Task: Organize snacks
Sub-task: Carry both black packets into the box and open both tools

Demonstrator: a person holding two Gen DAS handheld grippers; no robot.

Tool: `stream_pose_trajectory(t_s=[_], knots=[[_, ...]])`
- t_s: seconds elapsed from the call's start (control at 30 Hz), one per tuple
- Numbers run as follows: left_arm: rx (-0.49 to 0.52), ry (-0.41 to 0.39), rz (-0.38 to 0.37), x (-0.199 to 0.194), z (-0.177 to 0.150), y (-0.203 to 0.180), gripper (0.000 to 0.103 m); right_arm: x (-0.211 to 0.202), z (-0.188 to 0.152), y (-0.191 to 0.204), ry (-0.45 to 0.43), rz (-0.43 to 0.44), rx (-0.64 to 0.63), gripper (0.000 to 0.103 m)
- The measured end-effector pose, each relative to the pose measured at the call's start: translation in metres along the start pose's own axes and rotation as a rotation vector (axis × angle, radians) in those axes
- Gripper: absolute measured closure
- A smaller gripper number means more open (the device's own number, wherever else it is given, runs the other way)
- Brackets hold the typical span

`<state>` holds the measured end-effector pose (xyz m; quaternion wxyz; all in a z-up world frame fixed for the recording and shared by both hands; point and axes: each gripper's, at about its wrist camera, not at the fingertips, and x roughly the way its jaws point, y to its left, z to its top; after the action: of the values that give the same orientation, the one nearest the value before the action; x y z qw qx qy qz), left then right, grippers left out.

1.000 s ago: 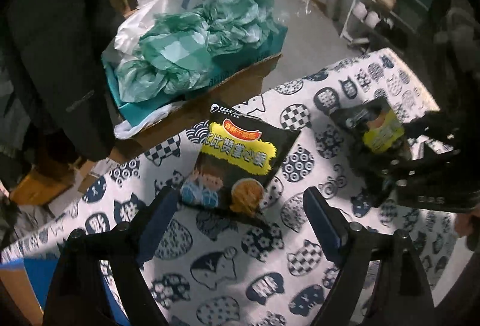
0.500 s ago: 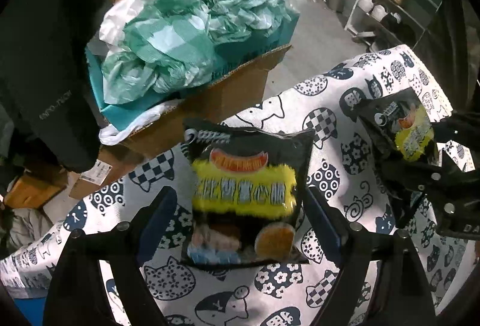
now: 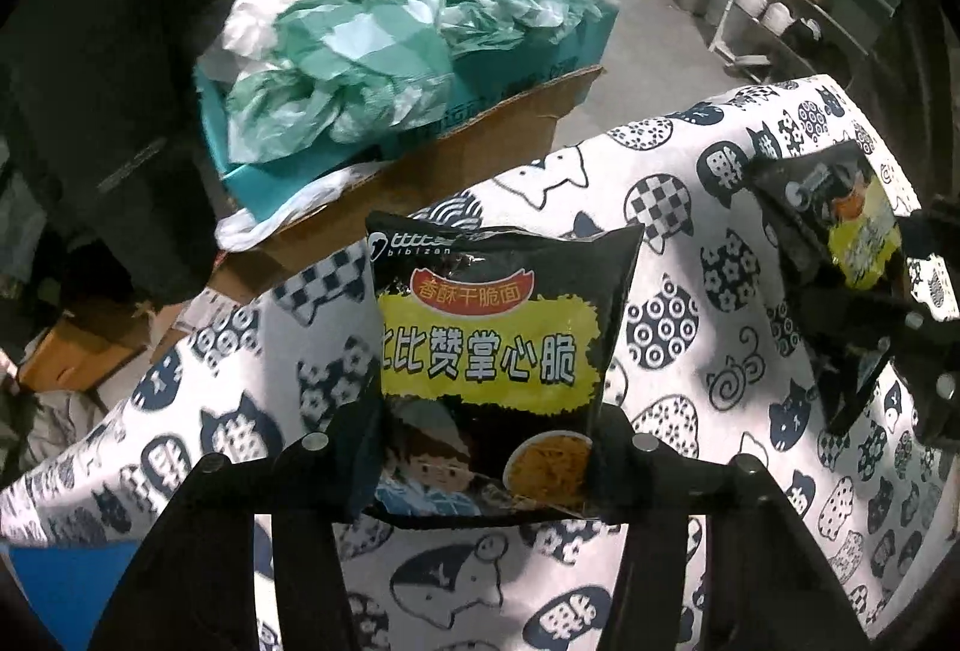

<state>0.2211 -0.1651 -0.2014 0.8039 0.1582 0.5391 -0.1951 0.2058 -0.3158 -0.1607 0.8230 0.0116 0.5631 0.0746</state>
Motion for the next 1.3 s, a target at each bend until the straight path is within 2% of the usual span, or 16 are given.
stream_pose_trajectory(t_s=[0.37,0.87,1.2,1.3], knots=[[-0.107,-0.03,0.004,-0.049,-0.035,0.008,0.048,-0.03,-0.007,0.02,-0.037,0.007,-0.043,0.044],[-0.154,-0.081,0.038,-0.133,-0.08,0.011,0.048,-0.084,-0.019,0.068,-0.095,0.074,-0.115,0.044],[-0.191,-0.135,0.061,-0.188,-0.116,0.028,0.048,-0.109,-0.026,0.105,-0.121,0.108,-0.179,0.044],[-0.23,-0.146,0.054,-0.2,-0.127,0.039,0.048,-0.115,-0.028,0.117,-0.127,0.117,-0.198,0.044]])
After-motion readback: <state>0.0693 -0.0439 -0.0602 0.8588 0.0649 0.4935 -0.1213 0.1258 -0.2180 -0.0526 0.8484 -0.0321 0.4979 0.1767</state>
